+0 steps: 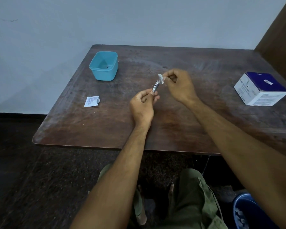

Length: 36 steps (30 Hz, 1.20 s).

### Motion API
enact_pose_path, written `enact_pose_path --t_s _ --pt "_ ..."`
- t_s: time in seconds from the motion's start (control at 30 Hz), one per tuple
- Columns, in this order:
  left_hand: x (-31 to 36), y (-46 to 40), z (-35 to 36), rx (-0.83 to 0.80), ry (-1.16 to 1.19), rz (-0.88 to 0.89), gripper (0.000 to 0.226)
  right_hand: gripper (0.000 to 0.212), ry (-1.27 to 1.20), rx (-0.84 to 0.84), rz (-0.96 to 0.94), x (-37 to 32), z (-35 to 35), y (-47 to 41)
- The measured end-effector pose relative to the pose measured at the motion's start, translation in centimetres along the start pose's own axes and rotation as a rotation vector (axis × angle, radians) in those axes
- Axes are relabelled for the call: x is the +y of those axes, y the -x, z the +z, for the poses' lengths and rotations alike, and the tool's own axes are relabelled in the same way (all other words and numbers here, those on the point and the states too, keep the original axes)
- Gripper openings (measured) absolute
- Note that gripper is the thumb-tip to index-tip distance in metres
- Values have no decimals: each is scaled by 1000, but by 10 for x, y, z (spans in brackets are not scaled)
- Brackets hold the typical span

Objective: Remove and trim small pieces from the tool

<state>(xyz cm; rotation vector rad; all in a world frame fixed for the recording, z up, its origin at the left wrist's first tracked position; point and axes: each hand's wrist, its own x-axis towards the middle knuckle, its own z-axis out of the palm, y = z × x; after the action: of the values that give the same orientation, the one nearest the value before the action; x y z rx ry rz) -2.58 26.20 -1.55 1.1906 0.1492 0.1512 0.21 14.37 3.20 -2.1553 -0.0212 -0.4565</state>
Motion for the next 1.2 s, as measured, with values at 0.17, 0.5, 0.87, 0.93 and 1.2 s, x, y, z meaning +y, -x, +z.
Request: enact_pose_path --t_s 0.17,0.5,0.87,0.93,1.2 --pt "0 -2 -4 -74 17 -40 13 8 -97 -3 6 -4 13 25" --pt "13 -6 -10 -179 10 -227 11 9 -9 149 -54 5 12 23" --pt "17 -8 -14 -205 41 -256 12 8 -26 27 -120 1 14 32" --pt "17 -8 -13 -205 39 -261 10 8 40 86 -121 -1 11 23" --pt "16 -9 -14 -189 57 -261 10 8 119 -40 -183 1 15 36"
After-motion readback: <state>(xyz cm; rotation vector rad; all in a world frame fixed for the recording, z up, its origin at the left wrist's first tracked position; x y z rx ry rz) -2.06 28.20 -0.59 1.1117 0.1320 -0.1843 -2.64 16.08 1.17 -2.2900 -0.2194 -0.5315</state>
